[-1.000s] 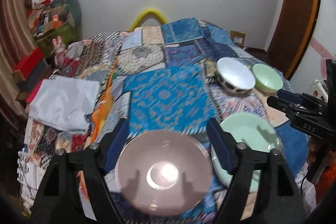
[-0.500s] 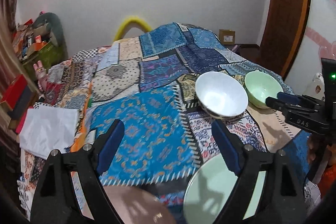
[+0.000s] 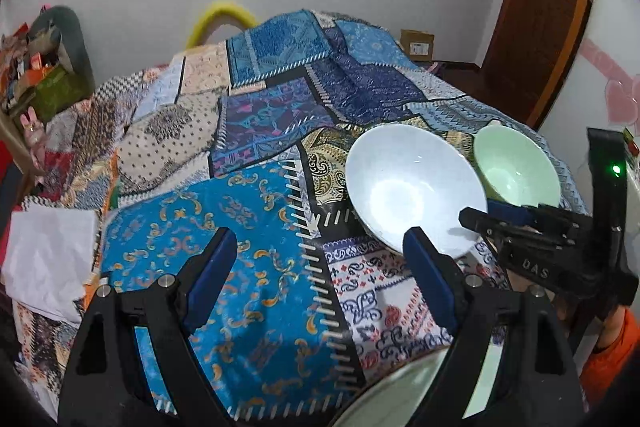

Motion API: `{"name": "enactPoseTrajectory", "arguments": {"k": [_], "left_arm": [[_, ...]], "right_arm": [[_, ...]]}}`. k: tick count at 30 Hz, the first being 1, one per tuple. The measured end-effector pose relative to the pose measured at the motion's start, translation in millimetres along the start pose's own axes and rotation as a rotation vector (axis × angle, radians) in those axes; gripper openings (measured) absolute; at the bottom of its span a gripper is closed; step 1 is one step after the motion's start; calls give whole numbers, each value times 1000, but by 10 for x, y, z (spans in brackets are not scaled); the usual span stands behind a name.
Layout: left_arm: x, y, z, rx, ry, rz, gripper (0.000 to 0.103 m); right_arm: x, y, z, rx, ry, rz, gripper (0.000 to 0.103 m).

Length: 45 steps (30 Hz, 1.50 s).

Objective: Organize plates and bowls
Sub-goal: 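Grasp the black-spotted white bowl rim with the left gripper while the right grasps too, then lift the white bowl and carry it over the pink bowl with both grippers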

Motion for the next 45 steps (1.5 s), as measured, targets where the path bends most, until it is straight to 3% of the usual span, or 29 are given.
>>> {"name": "enactPoseTrajectory", "arguments": {"k": [9,14,24,30,45], "left_arm": [[339,-50,-42,26,41,-93,85],[462,-78,-92,-1,34,-122,83],[554,-323,-225,-81,12,-214,37],[545,-403,-252,-84,31,-220,20],[283,-408,-25,-31,13,-179,20]], "right_arm": [[124,7,-116,-64,-27,10,32],[149,31,-165,-60,58,-13,22],[-8,-97,-534,-154,165,-28,21],[-11,-77,-566,-143,153,-26,21],[-156,-132,-517,-116,101,3,21]]}}
Point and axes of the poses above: each gripper's, at about its wrist camera, not at the fingertips, and x roughly the way its jaws point, z to its right, y to its top, the point moved 8 cm from there along x, roughly the way its jaws point, and after that the axes turned 12 degrees about -y, right-handed, at the moved point
